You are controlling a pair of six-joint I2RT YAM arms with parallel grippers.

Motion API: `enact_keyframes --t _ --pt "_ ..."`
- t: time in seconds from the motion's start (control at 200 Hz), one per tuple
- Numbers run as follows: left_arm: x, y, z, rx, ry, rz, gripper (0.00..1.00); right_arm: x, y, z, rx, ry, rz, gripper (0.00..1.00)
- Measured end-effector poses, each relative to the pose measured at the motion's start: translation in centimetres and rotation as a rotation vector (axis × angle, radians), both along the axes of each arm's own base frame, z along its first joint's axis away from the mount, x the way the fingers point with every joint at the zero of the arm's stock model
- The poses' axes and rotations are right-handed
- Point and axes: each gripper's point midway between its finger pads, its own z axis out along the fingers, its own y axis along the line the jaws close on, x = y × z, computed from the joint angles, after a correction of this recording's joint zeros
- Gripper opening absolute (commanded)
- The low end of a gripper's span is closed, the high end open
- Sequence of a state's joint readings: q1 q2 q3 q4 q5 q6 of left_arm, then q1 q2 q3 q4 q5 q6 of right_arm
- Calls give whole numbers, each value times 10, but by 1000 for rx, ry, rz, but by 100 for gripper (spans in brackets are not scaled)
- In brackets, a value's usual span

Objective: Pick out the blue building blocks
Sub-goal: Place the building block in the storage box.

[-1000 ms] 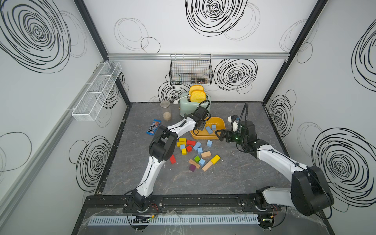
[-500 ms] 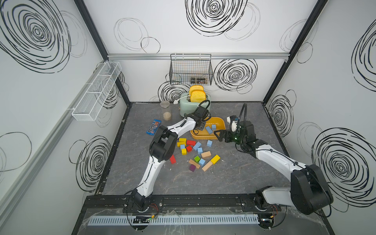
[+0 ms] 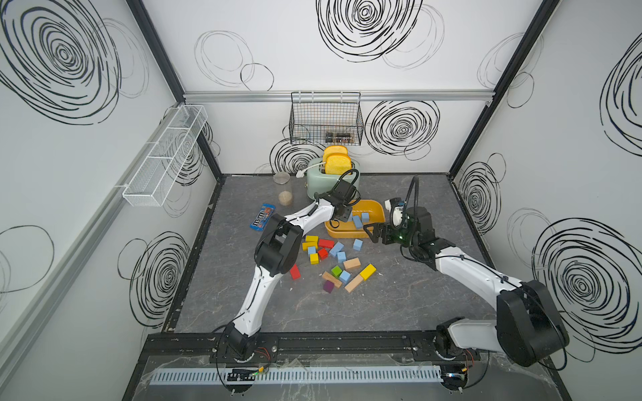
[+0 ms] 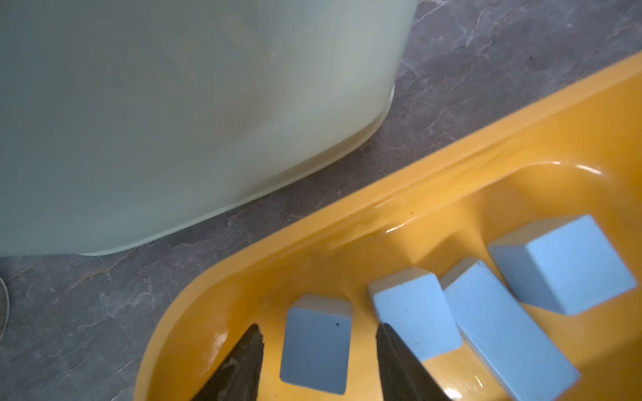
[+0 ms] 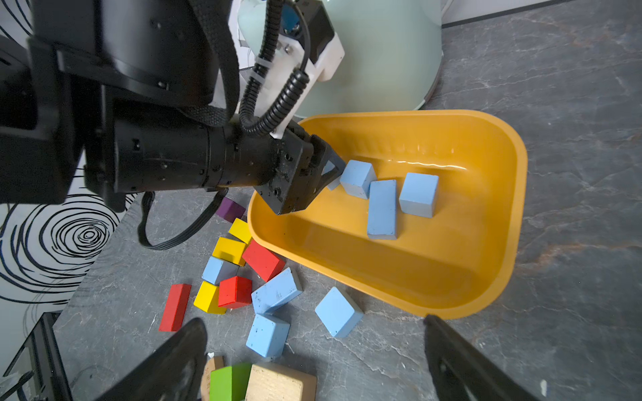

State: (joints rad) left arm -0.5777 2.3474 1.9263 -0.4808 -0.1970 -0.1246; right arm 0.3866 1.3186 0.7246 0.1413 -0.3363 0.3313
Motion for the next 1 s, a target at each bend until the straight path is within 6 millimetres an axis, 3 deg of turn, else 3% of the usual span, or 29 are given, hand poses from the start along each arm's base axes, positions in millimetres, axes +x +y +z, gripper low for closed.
enact_keyframes --t 0.14,0.245,0.455,0.63,0.791,1.001 --pt "-4 2 0 9 16 -4 73 0 0 0 -1 1 0 98" --pt "-6 3 13 3 7 -6 76 -1 1 0 -1 2 3 98" --pt "-15 2 71 -78 -57 -14 91 -6 2 4 4 0 23 98" --pt "-29 8 120 -149 -123 -6 100 -12 4 19 25 -31 46 98" --pt "-52 21 149 -198 -157 8 96 -20 9 32 41 -57 78 98" --pt "-84 40 168 -251 -166 30 96 -37 21 47 57 -69 138 98"
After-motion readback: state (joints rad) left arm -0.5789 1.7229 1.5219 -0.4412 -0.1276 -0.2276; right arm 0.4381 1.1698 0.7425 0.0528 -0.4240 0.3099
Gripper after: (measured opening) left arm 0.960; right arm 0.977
